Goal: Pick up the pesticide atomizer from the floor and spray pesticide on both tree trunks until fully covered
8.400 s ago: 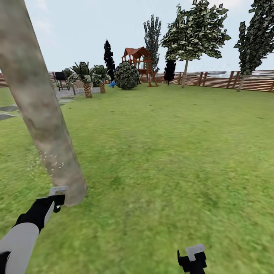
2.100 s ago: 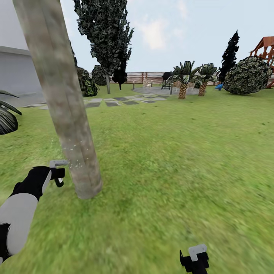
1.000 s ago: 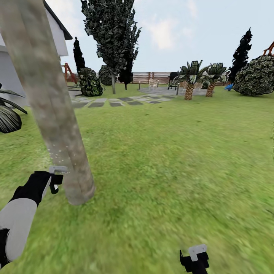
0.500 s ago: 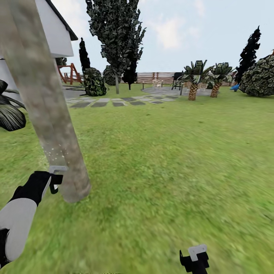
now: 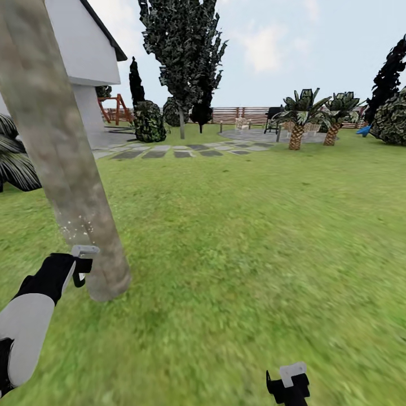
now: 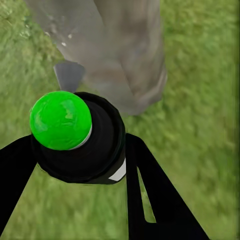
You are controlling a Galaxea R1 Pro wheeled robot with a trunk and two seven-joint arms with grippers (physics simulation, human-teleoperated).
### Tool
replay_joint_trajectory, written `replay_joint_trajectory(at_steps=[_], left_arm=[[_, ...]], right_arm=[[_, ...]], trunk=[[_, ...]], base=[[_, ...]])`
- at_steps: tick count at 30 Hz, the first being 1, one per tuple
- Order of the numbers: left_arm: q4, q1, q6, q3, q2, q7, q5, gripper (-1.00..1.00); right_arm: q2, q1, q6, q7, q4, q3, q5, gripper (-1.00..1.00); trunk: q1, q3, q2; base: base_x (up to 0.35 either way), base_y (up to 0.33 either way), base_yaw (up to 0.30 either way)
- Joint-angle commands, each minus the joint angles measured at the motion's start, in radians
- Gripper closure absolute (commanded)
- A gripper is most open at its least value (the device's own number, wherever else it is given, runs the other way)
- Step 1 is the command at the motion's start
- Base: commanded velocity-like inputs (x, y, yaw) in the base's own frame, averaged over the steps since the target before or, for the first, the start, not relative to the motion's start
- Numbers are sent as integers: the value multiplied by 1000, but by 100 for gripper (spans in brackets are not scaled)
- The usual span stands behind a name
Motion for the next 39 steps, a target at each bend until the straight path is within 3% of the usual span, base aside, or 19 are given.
replay_joint_trajectory(at_steps=[1,10,18,21,25,35,36,39], left_arm=[[-2,-1,4,6,-1,-8,-11,100],[-2,-1,4,11,-1,-8,-12,100],[0,1,4,13,11,-5,-13,100],[1,48,3,15,22,2,-10,100],[11,78,0,16,13,3,-2,100],[-2,80,2,20,18,6,20,100],[-2,79,2,23,20,6,20,100],[-3,79,-2,105,30,6,18,100]], right_arm=[[0,-1,1,-9,1,8,6,-100],[0,-1,1,-10,1,9,6,-100],[0,-1,1,-10,1,9,6,-100],[0,-1,1,-10,1,9,6,-100],[0,-1,1,-10,1,9,6,-100],[0,-1,1,-9,1,9,6,-100],[0,-1,1,-9,1,9,6,-100],[0,-1,1,-10,1,9,6,-100]], trunk=[[0,-1,0],[0,-1,0],[0,-1,0],[0,-1,0],[0,-1,0],[0,-1,0],[0,-1,0],[0,-1,0]], base=[[240,-185,0],[206,-200,5],[8,-270,240],[0,-273,277],[0,-273,177],[72,-267,5],[161,-253,46],[164,-251,207]])
